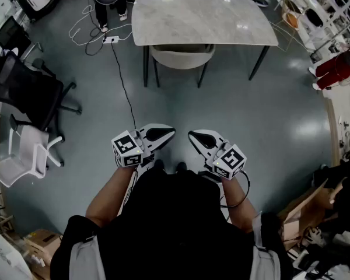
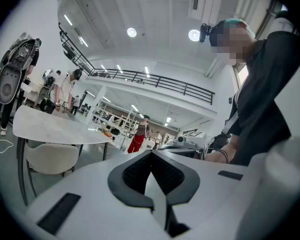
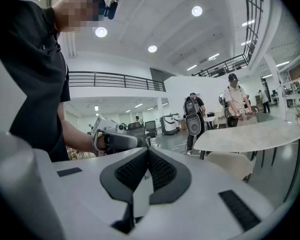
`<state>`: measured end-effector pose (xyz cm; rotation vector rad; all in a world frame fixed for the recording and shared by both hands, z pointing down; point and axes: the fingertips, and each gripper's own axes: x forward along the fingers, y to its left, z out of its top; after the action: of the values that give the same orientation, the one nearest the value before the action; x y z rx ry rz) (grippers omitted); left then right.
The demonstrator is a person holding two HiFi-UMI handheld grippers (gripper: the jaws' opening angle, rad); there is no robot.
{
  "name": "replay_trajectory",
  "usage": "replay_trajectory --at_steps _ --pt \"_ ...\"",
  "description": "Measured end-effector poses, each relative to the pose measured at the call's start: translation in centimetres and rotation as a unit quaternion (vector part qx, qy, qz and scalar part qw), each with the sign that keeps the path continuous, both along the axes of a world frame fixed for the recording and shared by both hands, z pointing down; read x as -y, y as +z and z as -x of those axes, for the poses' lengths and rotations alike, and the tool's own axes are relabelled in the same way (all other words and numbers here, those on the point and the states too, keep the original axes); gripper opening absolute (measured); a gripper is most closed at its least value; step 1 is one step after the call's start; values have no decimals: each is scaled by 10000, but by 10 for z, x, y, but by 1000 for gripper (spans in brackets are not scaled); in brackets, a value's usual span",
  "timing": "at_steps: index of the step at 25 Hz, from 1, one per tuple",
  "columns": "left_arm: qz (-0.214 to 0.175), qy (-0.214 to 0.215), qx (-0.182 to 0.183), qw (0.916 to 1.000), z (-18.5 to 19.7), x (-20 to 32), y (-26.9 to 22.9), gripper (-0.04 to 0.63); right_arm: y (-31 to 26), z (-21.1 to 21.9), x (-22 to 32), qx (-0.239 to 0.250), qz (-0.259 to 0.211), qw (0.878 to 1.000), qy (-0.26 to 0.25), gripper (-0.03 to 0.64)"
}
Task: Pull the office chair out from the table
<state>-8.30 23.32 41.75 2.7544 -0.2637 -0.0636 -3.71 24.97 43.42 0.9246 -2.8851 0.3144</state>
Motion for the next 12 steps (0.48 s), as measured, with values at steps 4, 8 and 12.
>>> replay_trajectory --at_steps 4,8,12 --pt "185 -116 45 9998 17 -8 12 12 -7 7 -3 93 -59 9999 72 17" --pt "13 -81 142 9999 13 -12 11 12 -6 3 -11 78 -52 9999 96 17" --pt "-129 -4 222 9997 18 -15 10 12 1 12 -16 10 22 9999 130 17"
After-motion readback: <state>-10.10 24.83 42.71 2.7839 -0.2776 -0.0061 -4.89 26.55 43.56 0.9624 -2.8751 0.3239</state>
